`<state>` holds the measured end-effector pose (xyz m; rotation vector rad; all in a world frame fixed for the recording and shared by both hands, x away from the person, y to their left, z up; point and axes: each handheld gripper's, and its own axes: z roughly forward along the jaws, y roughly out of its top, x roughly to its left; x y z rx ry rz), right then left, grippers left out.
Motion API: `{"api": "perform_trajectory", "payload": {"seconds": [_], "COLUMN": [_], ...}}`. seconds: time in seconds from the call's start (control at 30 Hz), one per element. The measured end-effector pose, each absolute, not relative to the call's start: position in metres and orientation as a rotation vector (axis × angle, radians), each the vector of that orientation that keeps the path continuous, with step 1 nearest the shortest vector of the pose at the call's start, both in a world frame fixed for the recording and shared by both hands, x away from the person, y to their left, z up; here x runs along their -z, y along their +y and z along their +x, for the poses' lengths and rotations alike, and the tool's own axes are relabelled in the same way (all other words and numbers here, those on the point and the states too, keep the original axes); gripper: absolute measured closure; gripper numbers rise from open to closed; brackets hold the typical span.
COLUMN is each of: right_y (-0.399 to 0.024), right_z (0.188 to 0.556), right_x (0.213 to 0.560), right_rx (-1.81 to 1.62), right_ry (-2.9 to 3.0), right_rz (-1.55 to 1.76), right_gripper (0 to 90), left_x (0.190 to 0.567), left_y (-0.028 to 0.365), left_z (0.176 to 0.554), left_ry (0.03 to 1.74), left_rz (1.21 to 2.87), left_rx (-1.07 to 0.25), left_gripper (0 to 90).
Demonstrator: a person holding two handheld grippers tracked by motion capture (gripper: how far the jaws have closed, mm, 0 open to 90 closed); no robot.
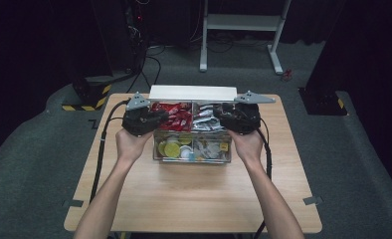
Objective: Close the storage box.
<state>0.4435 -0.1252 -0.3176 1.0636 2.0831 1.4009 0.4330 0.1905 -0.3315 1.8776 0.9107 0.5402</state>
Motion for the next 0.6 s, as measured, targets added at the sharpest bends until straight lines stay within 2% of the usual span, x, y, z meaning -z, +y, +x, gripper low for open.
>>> {"api": "perform_trajectory", "payload": {"seconds": [0.6], "right_y": [-0.125], "right_z": [0.444], "right_x": [0.319], "right_rx": [-1.42], "right_ry": [2.08], "right_rz": [1.074], "right_gripper": [55.3], "left_x": [0.324], "left_y": [0.198], "left_z": [0.419], "left_ry": [0.872], "left_rz": [1.867], "left_rx": [-0.547], "left_gripper": [83.3]}}
